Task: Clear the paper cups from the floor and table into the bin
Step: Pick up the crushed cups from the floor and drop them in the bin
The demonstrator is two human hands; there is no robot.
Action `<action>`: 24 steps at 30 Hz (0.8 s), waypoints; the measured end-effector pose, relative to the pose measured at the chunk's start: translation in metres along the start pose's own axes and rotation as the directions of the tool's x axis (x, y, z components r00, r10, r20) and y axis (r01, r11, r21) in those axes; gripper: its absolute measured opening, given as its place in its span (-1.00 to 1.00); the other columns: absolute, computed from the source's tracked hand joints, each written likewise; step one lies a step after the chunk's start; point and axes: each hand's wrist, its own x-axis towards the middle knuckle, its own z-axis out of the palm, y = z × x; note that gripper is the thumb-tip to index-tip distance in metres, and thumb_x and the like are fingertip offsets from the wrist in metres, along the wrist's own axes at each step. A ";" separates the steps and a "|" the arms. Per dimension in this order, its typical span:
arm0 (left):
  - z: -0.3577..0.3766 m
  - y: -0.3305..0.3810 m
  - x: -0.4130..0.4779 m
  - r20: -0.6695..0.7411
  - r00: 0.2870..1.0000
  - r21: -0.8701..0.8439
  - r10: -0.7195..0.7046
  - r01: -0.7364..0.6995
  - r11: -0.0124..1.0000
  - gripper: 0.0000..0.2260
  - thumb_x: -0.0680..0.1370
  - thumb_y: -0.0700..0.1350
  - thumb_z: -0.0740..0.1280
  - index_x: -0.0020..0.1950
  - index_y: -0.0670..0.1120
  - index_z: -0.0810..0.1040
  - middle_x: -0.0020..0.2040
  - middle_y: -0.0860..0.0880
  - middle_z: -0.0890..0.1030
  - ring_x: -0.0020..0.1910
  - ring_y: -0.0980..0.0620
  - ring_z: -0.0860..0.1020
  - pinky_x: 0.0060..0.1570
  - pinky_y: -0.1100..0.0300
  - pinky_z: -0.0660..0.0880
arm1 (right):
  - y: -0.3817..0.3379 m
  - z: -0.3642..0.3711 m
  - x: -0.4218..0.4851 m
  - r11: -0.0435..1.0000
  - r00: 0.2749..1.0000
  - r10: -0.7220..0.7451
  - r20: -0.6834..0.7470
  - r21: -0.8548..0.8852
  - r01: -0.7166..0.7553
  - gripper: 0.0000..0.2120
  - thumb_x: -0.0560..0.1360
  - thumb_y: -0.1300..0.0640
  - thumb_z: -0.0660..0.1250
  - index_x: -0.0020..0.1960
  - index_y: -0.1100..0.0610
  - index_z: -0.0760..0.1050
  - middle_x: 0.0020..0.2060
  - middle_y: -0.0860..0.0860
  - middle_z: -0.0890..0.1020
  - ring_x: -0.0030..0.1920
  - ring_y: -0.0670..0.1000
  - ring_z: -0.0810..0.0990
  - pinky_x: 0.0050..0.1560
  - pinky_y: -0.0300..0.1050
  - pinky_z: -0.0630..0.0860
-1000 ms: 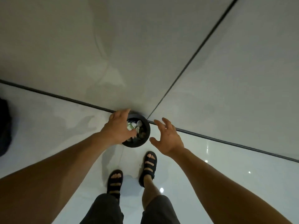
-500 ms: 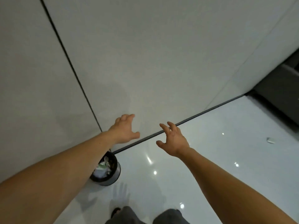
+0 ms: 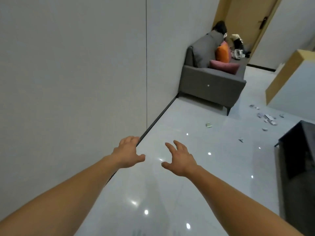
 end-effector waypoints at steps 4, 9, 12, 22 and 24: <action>0.010 0.063 0.050 0.050 0.996 0.033 0.071 -0.073 0.997 -0.25 0.48 0.17 0.32 0.55 0.01 0.04 0.55 0.00 0.06 0.52 -0.05 0.00 0.44 -0.10 0.17 | 0.061 -0.029 0.016 0.996 0.995 0.084 -0.055 0.041 -0.082 -0.20 0.50 -0.27 0.26 0.58 -0.11 -0.07 0.58 0.00 -0.07 0.56 0.08 -0.10 0.44 0.21 0.21; 0.017 0.115 0.124 0.120 0.978 0.074 0.168 -0.178 0.981 -0.24 0.48 0.18 0.31 0.56 0.01 0.03 0.56 0.00 0.04 0.53 -0.05 -0.01 0.46 -0.07 0.14 | 0.124 -0.048 0.052 0.972 0.973 0.218 -0.069 0.103 -0.211 -0.19 0.49 -0.26 0.28 0.58 -0.11 -0.07 0.58 0.00 -0.07 0.56 0.09 -0.11 0.44 0.22 0.20; 0.019 0.141 0.180 0.155 0.963 0.064 0.219 -0.231 0.971 -0.25 0.49 0.16 0.32 0.56 0.00 0.02 0.56 0.00 0.03 0.53 -0.05 -0.02 0.46 -0.06 0.16 | 0.158 -0.062 0.083 0.953 0.954 0.289 -0.085 0.119 -0.278 -0.20 0.50 -0.25 0.28 0.58 -0.11 -0.07 0.58 -0.01 -0.07 0.56 0.09 -0.11 0.44 0.22 0.20; 0.006 0.273 0.353 0.238 0.864 0.053 0.444 -0.468 0.882 -0.25 0.49 0.13 0.32 0.56 -0.02 0.03 0.55 -0.04 0.05 0.53 -0.07 0.00 0.44 -0.08 0.17 | 0.264 -0.117 0.159 0.836 0.844 0.528 -0.097 0.232 -0.497 -0.20 0.51 -0.22 0.29 0.58 -0.09 -0.05 0.58 -0.01 -0.08 0.56 0.07 -0.12 0.47 0.17 0.21; 0.014 0.305 0.378 0.268 0.839 0.058 0.473 -0.504 0.862 -0.25 0.48 0.13 0.33 0.56 -0.02 0.04 0.55 -0.04 0.05 0.52 -0.08 0.00 0.43 -0.09 0.19 | 0.294 -0.126 0.165 0.816 0.824 0.558 -0.097 0.244 -0.524 -0.20 0.51 -0.22 0.30 0.58 -0.09 -0.05 0.58 -0.01 -0.09 0.56 0.07 -0.12 0.46 0.16 0.22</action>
